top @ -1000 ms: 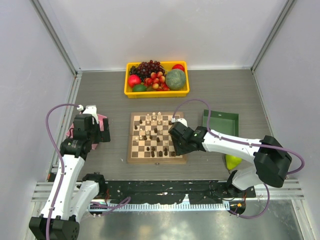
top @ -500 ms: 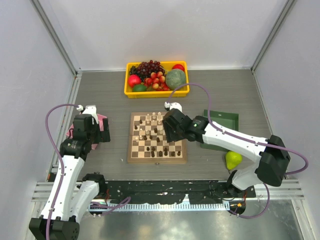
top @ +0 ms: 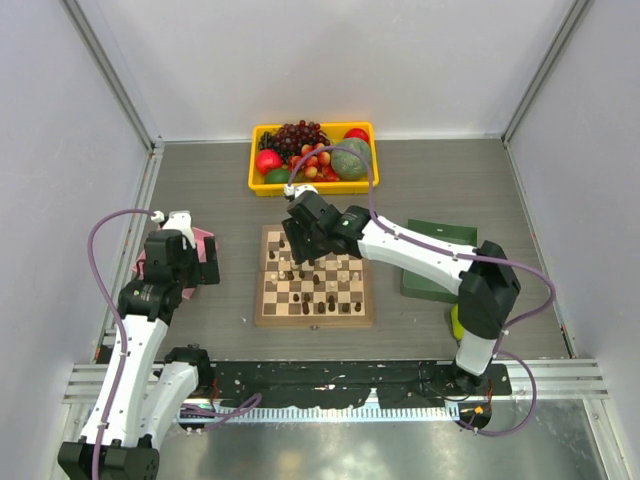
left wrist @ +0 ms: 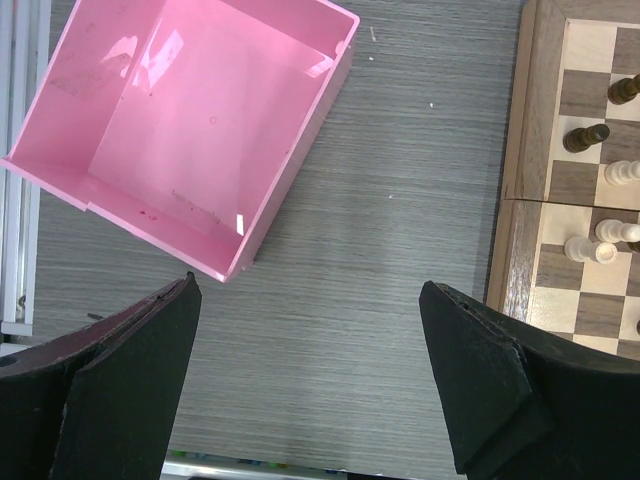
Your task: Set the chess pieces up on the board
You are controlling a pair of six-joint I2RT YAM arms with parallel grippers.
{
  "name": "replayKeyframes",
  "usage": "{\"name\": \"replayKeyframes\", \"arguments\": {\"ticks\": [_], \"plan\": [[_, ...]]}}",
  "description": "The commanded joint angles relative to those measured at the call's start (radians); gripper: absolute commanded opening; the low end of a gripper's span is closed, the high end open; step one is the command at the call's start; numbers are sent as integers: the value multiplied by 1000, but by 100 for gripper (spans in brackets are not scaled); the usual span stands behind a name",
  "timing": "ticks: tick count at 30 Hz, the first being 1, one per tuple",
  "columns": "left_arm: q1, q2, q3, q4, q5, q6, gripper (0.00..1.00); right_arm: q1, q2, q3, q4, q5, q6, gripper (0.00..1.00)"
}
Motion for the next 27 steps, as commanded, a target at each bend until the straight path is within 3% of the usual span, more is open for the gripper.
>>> {"name": "replayKeyframes", "arguments": {"ticks": [1, 8, 16, 27], "plan": [[4, -10, 36, 17, -7, 12, 99, 4, 57, 114, -4, -39, -31, 52], [3, -12, 36, 17, -5, 12, 99, 2, 125, 173, -27, -15, -21, 49], [3, -10, 36, 18, -5, 12, 99, -67, 134, 122, -30, -32, -31, 48], [4, -6, 36, 17, -5, 13, 99, -70, 183, 116, -25, -21, -45, 49]]}}
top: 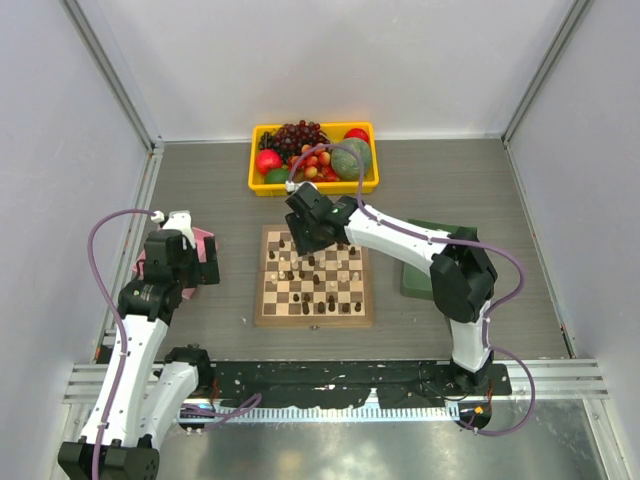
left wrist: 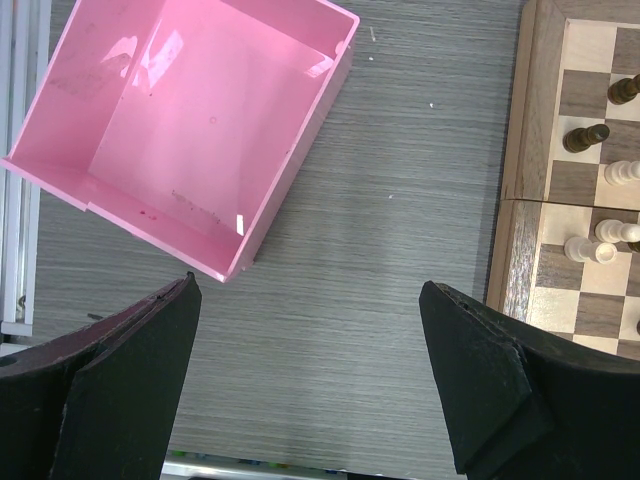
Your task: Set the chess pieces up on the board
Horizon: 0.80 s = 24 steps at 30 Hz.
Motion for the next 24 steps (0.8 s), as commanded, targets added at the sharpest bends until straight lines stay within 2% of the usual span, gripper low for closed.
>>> {"name": "replayKeyframes", "arguments": {"ticks": [1, 13, 24], "plan": [[4, -5, 36, 15, -6, 13, 99, 7, 18, -1, 5, 8, -8, 49], [3, -2, 38, 15, -6, 13, 99, 4, 2, -12, 5, 6, -17, 49], [4, -3, 36, 15, -7, 13, 99, 30, -146, -87, 29, -19, -15, 50]]}}
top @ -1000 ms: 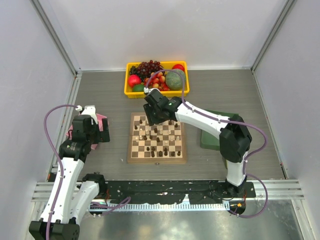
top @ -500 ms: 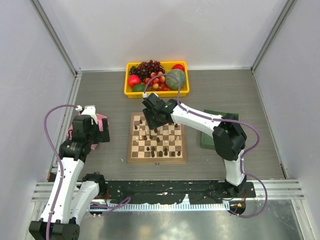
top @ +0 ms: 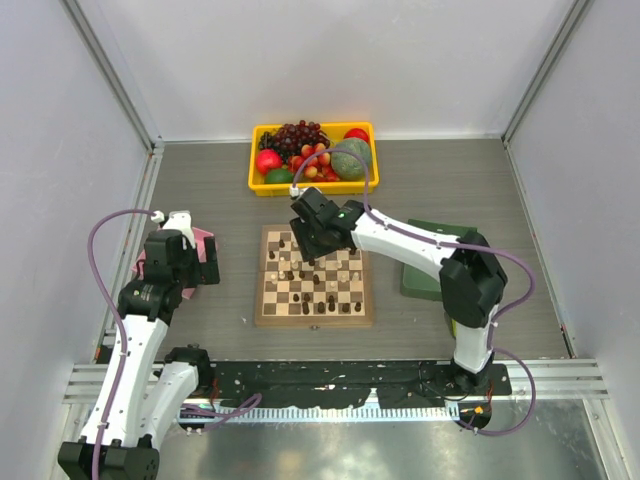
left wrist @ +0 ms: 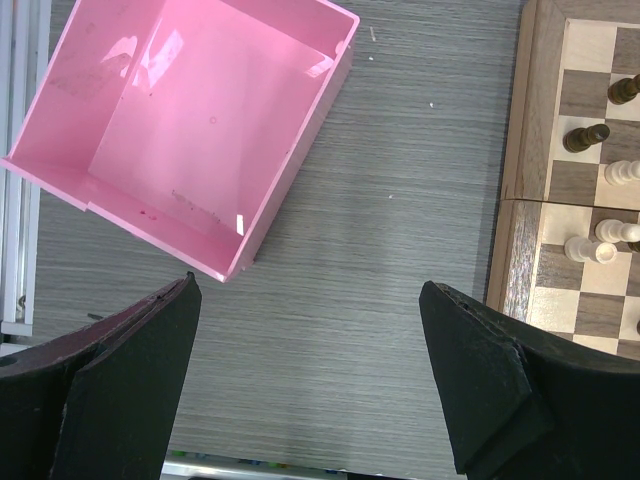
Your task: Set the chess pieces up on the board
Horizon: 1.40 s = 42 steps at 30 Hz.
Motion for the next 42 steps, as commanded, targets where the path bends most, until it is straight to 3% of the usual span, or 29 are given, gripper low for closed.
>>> {"name": "replayKeyframes", "arguments": {"ticks": [1, 42], "plan": [[4, 0, 36, 15, -7, 13, 99, 26, -112, -22, 25, -5, -5, 49], [4, 7, 38, 15, -3, 13, 99, 51, 17, -47, -44, -47, -2, 40]]}}
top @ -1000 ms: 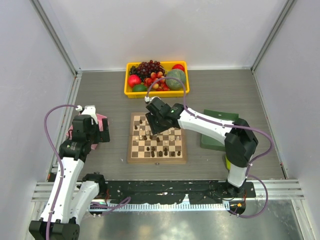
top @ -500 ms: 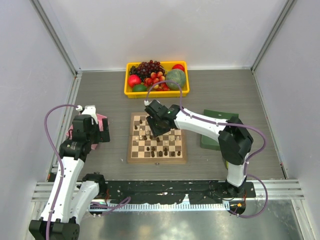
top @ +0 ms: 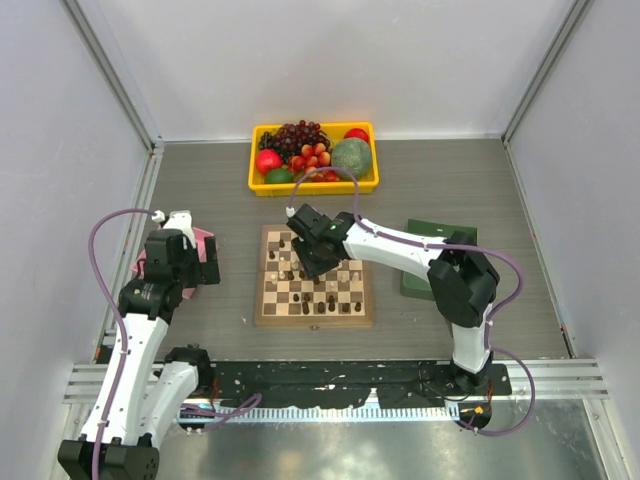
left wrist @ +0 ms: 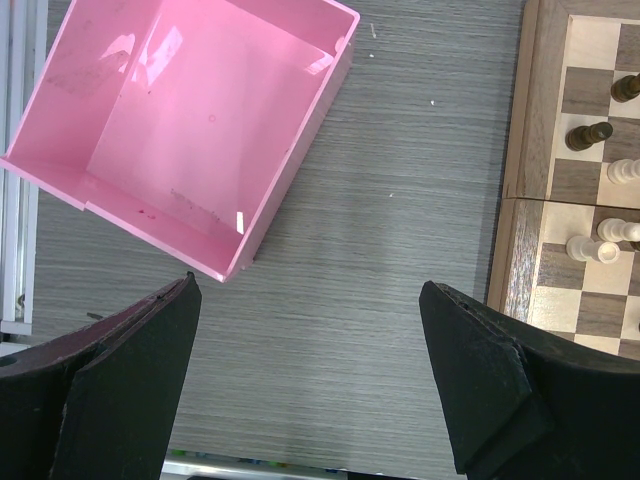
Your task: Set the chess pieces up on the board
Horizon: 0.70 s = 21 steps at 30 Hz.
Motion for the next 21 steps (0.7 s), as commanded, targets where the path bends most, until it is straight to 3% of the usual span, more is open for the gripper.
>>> {"name": "replayKeyframes", "arguments": {"ticks": [1, 10, 16, 21], "plan": [[4, -1, 40, 15, -3, 13, 99, 7, 1, 16, -6, -1, -6, 39], [3, -6, 40, 15, -4, 13, 99, 9, 3, 18, -21, 17, -14, 30], [3, -9, 38, 15, -6, 13, 99, 7, 0, 16, -27, 14, -18, 38], [4, -6, 38, 15, -6, 13, 99, 9, -2, 12, -24, 8, -25, 30]]}}
